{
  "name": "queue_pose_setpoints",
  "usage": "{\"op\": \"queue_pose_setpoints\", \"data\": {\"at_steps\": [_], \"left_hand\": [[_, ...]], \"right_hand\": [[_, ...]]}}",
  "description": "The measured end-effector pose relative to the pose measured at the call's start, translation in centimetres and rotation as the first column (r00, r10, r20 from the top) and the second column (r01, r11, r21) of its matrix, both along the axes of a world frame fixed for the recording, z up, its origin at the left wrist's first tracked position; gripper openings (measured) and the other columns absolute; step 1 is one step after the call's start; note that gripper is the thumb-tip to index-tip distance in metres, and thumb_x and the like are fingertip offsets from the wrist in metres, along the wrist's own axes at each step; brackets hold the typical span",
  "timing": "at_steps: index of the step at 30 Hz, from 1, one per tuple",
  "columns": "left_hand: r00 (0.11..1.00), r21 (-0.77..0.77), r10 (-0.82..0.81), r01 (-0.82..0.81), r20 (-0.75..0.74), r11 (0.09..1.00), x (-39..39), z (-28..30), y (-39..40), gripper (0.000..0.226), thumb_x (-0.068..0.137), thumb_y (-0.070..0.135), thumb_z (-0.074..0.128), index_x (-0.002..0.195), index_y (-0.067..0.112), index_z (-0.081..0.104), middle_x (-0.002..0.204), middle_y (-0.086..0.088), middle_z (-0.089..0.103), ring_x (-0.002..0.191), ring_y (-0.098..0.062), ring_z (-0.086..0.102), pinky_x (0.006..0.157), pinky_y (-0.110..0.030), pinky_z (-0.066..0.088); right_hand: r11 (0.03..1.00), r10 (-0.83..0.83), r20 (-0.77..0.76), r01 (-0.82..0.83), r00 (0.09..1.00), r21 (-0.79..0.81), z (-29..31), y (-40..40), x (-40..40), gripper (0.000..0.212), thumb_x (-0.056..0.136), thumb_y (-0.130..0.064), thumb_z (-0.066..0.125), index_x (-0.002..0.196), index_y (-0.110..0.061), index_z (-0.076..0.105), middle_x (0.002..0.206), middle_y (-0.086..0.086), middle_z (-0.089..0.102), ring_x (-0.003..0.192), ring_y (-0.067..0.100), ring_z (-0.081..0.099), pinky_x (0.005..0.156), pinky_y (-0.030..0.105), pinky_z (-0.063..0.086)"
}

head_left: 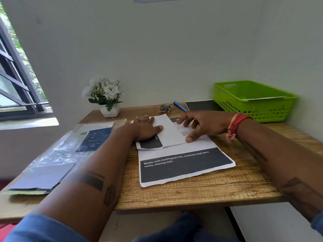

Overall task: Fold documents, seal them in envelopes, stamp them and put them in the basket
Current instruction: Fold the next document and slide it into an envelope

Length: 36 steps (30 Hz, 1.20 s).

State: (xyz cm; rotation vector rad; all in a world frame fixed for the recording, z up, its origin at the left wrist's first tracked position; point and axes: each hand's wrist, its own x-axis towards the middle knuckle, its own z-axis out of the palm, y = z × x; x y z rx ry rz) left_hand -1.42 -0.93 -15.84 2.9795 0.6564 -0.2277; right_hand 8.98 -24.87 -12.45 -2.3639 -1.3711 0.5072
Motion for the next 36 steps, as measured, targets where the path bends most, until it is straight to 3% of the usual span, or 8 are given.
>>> {"op": "queue_pose_setpoints", "data": {"at_steps": [2, 6, 10, 14, 19, 23, 29, 36], "left_hand": [[1.000, -0.005, -0.006, 0.006, -0.002, 1.000, -0.1, 0.0, 0.1, 0.082, 0.094, 0.077, 0.019, 0.160, 0.032, 0.001, 0.168, 0.004, -0.010, 0.155, -0.030, -0.009, 0.120, -0.063, 0.001], [0.999, -0.020, -0.027, 0.026, -0.017, 0.999, -0.1, 0.1, 0.0, 0.083, 0.094, 0.077, 0.020, 0.160, 0.032, 0.000, 0.168, 0.004, -0.011, 0.155, -0.031, -0.009, 0.121, -0.062, 0.002], [0.999, -0.034, -0.036, 0.036, -0.022, 0.999, -0.3, 0.4, -0.3, 0.082, 0.095, 0.076, 0.020, 0.161, 0.031, -0.001, 0.168, 0.003, -0.012, 0.154, -0.032, -0.010, 0.121, -0.061, 0.000], [0.999, -0.043, -0.041, 0.041, -0.002, 0.998, -0.6, 0.5, -0.4, 0.083, 0.095, 0.075, 0.022, 0.161, 0.030, 0.001, 0.168, 0.003, -0.010, 0.155, -0.031, -0.009, 0.122, -0.060, 0.000], [0.998, -0.062, -0.038, 0.041, 0.049, 0.997, -0.5, 0.4, 0.1, 0.089, 0.092, 0.079, 0.029, 0.161, 0.029, 0.004, 0.169, 0.001, -0.006, 0.155, -0.030, -0.006, 0.122, -0.059, 0.002], [0.999, -0.044, -0.038, 0.038, 0.013, 0.998, -0.5, 0.7, -0.1, 0.089, 0.090, 0.081, 0.026, 0.161, 0.032, 0.005, 0.169, -0.002, -0.007, 0.155, -0.031, -0.008, 0.121, -0.060, 0.000], [0.998, -0.094, -0.050, 0.052, 0.025, 0.994, -0.7, 1.1, -1.1, 0.089, 0.091, 0.079, 0.032, 0.161, 0.031, 0.006, 0.169, -0.006, -0.007, 0.155, -0.031, -0.008, 0.123, -0.055, 0.002], [0.995, -0.006, -0.071, 0.072, 0.069, 0.997, -0.1, 0.1, -2.5, 0.096, 0.083, 0.089, 0.020, 0.160, 0.033, 0.006, 0.169, -0.005, 0.000, 0.155, -0.030, 0.001, 0.120, -0.063, -0.001]], "right_hand": [[0.998, -0.004, 0.043, 0.001, 0.999, 0.058, -0.2, 0.2, -0.2, 0.049, 0.087, -0.047, 0.071, 0.133, -0.041, 0.055, 0.114, -0.019, 0.057, 0.104, 0.005, 0.055, 0.089, 0.024, 0.042], [0.999, 0.023, 0.415, -0.035, 0.909, 0.023, -1.1, 2.4, -0.8, 0.035, 0.104, -0.035, 0.046, 0.136, -0.034, 0.060, 0.125, -0.010, 0.062, 0.115, 0.014, 0.054, 0.099, 0.025, 0.038], [0.995, 0.015, 0.444, 0.031, 0.896, -0.095, -0.7, 5.0, -0.6, 0.044, 0.104, -0.019, 0.039, 0.144, -0.028, 0.052, 0.146, -0.001, 0.053, 0.128, 0.022, 0.051, 0.109, 0.028, 0.036], [0.987, -0.007, 0.526, 0.090, 0.850, -0.133, -0.9, 8.0, 0.4, 0.040, 0.099, -0.014, 0.039, 0.132, -0.020, 0.059, 0.137, 0.005, 0.056, 0.124, 0.027, 0.054, 0.104, 0.040, 0.046], [0.985, -0.109, 0.497, 0.159, 0.861, -0.059, -1.5, 10.5, 2.0, 0.031, 0.100, -0.023, 0.040, 0.110, -0.018, 0.068, 0.111, 0.005, 0.068, 0.096, 0.022, 0.062, 0.086, 0.033, 0.049], [0.984, -0.171, 0.482, 0.169, 0.859, 0.048, -2.0, 11.3, 2.7, 0.038, 0.102, -0.040, 0.045, 0.111, -0.013, 0.070, 0.110, 0.009, 0.068, 0.099, 0.026, 0.062, 0.078, 0.029, 0.041], [0.906, -0.360, 0.260, 0.270, 0.896, 0.324, -2.4, 11.4, 3.5, 0.015, 0.088, -0.023, 0.066, 0.089, -0.010, 0.073, 0.095, 0.007, 0.072, 0.091, 0.024, 0.064, 0.072, 0.029, 0.044], [0.818, -0.412, 0.185, 0.272, 0.892, 0.507, -0.8, 10.3, 2.2, 0.013, 0.094, -0.027, 0.060, 0.103, -0.018, 0.061, 0.101, 0.000, 0.066, 0.093, 0.021, 0.061, 0.075, 0.030, 0.048]]}}
